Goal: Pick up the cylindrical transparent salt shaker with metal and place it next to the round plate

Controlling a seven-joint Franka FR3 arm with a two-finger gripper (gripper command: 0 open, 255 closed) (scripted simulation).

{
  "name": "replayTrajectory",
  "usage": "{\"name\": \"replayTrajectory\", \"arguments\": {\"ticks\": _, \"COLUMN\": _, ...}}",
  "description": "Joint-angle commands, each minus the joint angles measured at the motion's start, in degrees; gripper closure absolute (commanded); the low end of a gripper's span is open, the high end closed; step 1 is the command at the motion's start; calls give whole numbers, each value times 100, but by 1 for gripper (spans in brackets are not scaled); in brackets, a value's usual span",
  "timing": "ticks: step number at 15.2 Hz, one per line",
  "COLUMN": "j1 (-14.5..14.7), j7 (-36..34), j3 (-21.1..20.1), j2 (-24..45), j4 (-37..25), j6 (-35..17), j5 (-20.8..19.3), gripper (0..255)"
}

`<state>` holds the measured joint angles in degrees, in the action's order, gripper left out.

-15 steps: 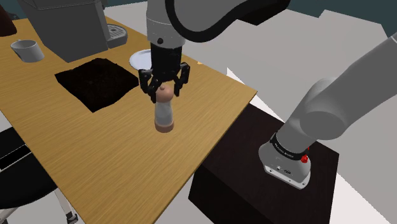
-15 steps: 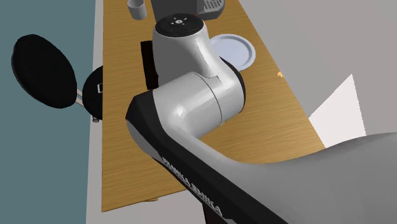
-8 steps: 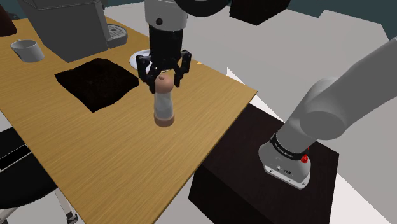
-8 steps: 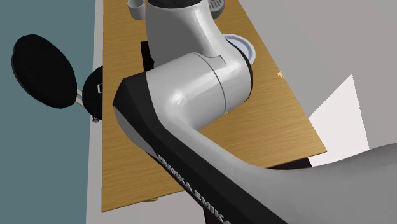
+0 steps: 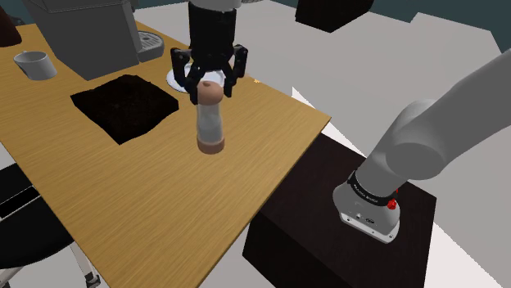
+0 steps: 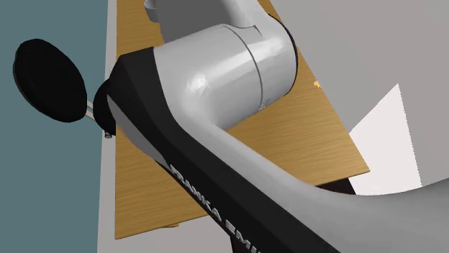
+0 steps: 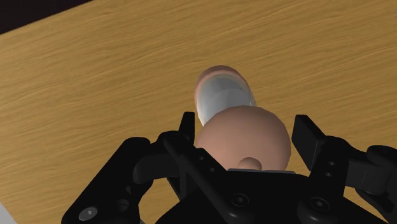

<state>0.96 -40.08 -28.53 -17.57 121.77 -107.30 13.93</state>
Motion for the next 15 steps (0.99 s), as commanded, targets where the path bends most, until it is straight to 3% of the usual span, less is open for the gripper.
{"name": "replayTrajectory", "arguments": {"ticks": 1, "j1": -7, "j7": -22, "j3": 16, "j2": -5, "j4": -168, "j6": 173, "j5": -14, "gripper": 255}}
{"name": "replayTrajectory", "arguments": {"ticks": 15, "j1": -61, "j7": -150, "j3": 106, "j2": 62, "j4": -1299, "j6": 1236, "j5": -112, "gripper": 255}}
